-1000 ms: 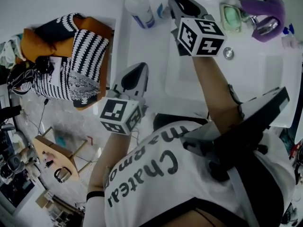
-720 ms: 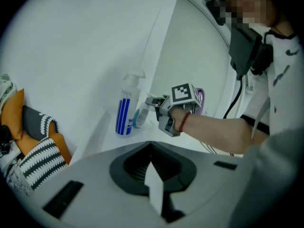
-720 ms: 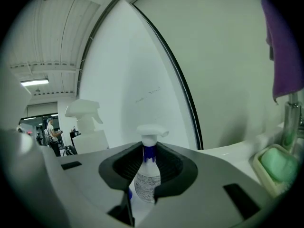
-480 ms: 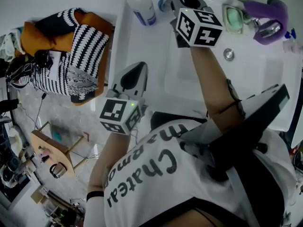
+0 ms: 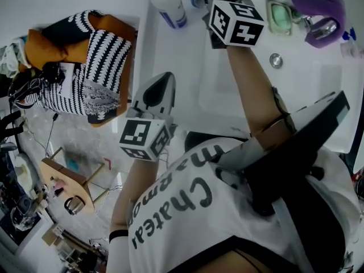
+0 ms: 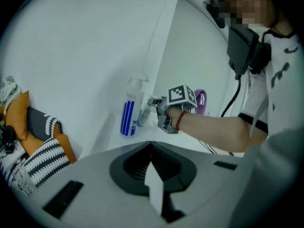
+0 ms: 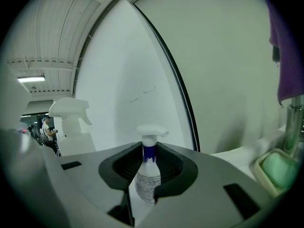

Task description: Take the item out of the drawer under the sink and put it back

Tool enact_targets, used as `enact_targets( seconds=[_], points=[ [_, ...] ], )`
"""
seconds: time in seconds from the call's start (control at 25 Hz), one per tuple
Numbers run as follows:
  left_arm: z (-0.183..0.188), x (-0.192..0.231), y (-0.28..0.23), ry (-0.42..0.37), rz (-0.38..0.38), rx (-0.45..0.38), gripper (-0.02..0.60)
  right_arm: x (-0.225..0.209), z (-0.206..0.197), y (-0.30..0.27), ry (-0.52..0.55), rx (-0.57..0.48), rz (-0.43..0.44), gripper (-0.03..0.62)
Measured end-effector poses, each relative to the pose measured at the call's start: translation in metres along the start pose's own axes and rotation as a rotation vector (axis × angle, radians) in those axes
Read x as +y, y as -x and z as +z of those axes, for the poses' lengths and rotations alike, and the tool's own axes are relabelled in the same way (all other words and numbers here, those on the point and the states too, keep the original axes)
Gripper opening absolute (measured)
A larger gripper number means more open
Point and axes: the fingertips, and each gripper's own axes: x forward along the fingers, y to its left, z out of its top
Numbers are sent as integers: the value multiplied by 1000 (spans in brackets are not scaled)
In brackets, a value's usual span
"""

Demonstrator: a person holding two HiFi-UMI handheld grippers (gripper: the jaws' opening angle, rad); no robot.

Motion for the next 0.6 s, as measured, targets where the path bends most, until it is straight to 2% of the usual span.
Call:
enact_targets(
  seconds=[0.2, 0.6],
  points=[
    [3, 0, 1, 2, 1, -4, 5, 2, 1, -4, 25, -7, -17, 95],
    [-1, 4, 4, 17, 6, -2, 5, 20, -3, -3, 175, -17, -13, 98]
  ],
)
